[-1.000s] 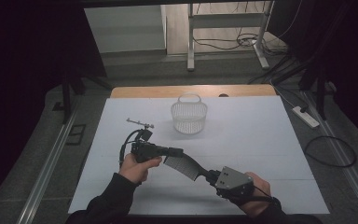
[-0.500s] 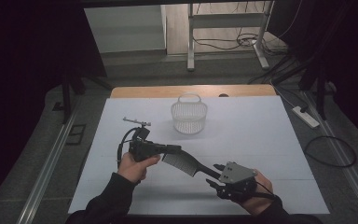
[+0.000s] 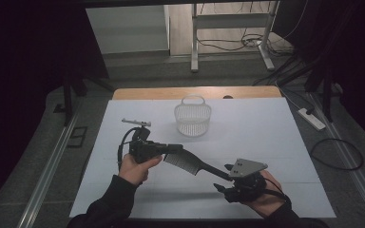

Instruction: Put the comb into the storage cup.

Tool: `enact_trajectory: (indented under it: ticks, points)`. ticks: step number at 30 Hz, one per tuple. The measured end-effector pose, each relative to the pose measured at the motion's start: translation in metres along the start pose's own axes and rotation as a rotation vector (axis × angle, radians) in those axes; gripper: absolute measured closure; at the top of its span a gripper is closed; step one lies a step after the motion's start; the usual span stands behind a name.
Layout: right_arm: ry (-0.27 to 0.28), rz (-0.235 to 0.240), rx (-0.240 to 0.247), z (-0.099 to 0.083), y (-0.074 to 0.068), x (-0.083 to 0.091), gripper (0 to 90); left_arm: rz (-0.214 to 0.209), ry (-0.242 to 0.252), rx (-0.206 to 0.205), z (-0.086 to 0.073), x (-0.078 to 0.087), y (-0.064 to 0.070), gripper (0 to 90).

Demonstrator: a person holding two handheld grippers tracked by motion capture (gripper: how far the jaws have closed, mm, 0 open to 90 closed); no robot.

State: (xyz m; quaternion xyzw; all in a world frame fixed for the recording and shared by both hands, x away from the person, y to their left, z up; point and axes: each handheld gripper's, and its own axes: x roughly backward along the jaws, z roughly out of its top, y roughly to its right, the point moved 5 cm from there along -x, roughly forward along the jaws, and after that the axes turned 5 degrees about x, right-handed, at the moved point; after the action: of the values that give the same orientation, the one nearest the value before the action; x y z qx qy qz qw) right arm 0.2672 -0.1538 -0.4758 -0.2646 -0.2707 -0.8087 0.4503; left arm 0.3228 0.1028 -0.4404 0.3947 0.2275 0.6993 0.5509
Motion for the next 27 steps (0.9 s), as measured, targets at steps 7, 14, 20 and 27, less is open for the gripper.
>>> enact_trajectory:
  ticks: [7, 14, 20, 27]
  points:
    - [-0.015, 0.02, -0.045, -0.005, 0.008, 0.003, 23.5, 0.036, 0.031, -0.013, 0.004, 0.008, 0.0, 84.2]
    - [-0.01, 0.018, -0.093, -0.01, 0.015, 0.007, 17.4, 0.068, 0.047, -0.033, 0.008, 0.014, -0.001, 84.2]
    - [-0.019, 0.028, -0.135, -0.017, 0.021, 0.01, 15.2, 0.08, 0.049, -0.047, 0.015, 0.016, 0.0, 84.2]
    - [-0.03, 0.012, -0.177, -0.023, 0.028, 0.013, 6.6, 0.111, 0.045, -0.068, 0.023, 0.019, 0.0, 84.2]
